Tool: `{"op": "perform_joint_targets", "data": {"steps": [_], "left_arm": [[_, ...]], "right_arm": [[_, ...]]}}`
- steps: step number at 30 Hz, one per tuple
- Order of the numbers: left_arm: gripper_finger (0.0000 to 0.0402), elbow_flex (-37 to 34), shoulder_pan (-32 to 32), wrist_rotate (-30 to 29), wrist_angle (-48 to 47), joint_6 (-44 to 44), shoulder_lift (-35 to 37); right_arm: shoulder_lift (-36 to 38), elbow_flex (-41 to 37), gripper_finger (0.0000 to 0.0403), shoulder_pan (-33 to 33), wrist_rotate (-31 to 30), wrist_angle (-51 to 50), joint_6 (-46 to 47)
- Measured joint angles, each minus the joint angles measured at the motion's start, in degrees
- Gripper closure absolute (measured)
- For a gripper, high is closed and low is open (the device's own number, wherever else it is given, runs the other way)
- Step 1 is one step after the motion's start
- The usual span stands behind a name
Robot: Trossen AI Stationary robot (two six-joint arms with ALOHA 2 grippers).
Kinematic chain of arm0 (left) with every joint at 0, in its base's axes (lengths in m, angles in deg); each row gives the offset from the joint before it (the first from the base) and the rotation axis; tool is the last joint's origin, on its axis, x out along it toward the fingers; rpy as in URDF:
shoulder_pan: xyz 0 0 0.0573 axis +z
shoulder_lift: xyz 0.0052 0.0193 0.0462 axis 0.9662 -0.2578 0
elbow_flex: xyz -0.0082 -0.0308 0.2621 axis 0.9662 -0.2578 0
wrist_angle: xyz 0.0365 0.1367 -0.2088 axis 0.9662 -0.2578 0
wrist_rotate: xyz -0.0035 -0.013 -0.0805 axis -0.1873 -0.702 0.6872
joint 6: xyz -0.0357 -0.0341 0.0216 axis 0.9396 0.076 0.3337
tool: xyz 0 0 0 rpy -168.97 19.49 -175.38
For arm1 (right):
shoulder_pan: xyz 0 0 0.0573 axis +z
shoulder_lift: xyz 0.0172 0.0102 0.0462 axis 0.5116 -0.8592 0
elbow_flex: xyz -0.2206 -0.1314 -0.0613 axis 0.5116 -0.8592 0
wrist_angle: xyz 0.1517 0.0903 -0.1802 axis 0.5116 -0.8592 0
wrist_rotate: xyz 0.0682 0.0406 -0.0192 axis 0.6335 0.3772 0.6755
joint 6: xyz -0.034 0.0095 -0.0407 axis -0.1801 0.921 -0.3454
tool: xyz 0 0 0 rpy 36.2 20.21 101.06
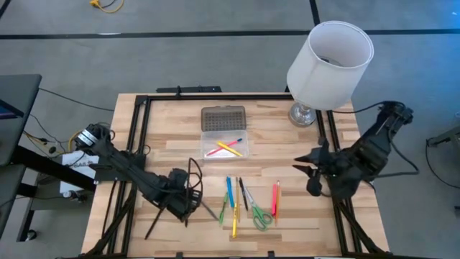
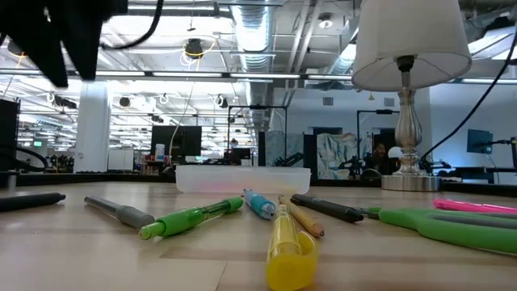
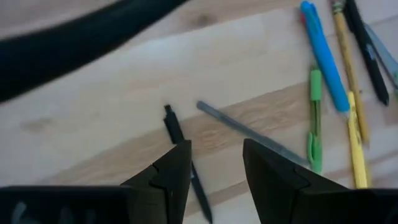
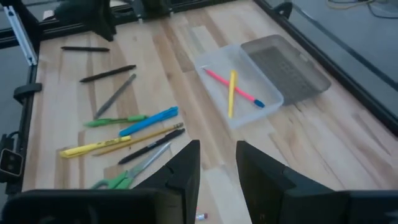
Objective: Pick & place school supplies into a supply box
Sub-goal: Put the middle black pen into the supply box
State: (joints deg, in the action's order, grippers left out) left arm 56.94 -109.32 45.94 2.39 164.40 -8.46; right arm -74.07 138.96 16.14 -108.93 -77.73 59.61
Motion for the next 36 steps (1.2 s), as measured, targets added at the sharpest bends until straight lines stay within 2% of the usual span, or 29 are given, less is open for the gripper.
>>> {"op": "perform_joint_targets", "data": {"steps": [8, 15, 23, 36], "left_arm": [[0.0262, -9.87, 0.13, 4.98, 15.91, 3.81, -1.18], [0.0262, -10.64, 0.13, 10.09, 16.24, 4.45, -5.24], [0.0262, -10.41, 0.11, 15.44, 22.71, 1.51, -11.46], [0.0262, -10.20, -0.04, 15.54, 20.22, -0.18, -12.41]], "right_arm": [[-0.04, 0.00, 0.0306, 1.94, -0.01, -0.44, 2.19], [-0.04, 0.00, 0.0306, 2.21, 0.01, -0.99, 2.19], [-0.07, -0.02, 0.0306, 2.08, 0.01, -1.15, 2.19], [-0.07, -0.02, 0.0306, 2.08, 0.03, -1.11, 2.24]]}}
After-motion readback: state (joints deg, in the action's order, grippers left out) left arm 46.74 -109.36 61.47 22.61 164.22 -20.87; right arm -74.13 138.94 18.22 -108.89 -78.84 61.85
